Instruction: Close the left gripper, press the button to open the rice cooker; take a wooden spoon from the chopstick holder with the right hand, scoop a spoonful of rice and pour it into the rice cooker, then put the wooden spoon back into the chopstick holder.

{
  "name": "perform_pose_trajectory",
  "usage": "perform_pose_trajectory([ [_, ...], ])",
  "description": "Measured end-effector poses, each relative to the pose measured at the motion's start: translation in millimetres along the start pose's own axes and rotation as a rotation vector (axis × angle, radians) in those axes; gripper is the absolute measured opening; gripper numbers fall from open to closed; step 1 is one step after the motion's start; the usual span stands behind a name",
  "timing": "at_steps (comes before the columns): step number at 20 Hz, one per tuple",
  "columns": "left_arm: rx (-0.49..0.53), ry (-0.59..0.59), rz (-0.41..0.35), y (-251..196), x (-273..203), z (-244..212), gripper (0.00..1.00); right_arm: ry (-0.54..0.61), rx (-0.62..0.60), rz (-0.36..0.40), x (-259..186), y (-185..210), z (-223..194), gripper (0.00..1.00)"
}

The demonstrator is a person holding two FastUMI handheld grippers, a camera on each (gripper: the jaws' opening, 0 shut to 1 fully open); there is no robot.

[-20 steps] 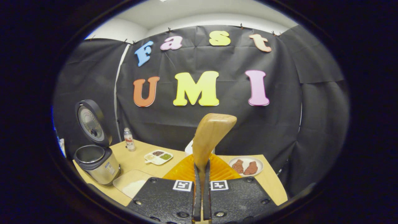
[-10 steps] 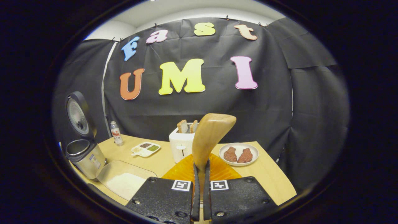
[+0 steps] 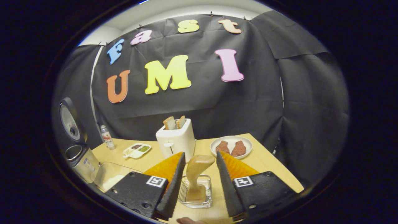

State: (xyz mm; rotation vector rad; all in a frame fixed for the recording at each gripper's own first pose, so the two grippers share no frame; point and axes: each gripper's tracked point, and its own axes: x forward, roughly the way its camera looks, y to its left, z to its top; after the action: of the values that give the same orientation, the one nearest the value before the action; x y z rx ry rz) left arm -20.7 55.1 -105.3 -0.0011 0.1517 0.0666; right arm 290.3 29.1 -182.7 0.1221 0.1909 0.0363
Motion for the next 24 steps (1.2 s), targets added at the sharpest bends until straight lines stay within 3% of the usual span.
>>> perform_pose_trajectory([
  [1,0.005,-0.003,0.001,1,3,2,0.94,-0.022,0.008,-0.011,-6,-3,8,0.75],
  [2,0.009,-0.006,0.0,2,6,4,0.94,-0.039,0.014,-0.031,-13,-8,16,0.94],
  [4,0.015,-0.008,-0.002,4,12,10,0.94,-0.069,0.009,-0.062,-25,-14,25,1.0],
  [10,0.006,-0.023,0.018,28,25,38,0.94,-0.142,-0.024,-0.069,-96,-2,59,1.0],
  [12,-0.017,-0.034,0.004,33,31,56,0.94,-0.168,-0.024,-0.031,-124,12,69,0.97],
  [18,-0.012,-0.084,0.066,67,54,114,0.94,-0.194,-0.073,0.082,-197,49,67,0.97],
  [24,-0.059,-0.105,0.09,87,90,158,0.94,-0.18,-0.111,0.191,-231,76,52,1.0],
])
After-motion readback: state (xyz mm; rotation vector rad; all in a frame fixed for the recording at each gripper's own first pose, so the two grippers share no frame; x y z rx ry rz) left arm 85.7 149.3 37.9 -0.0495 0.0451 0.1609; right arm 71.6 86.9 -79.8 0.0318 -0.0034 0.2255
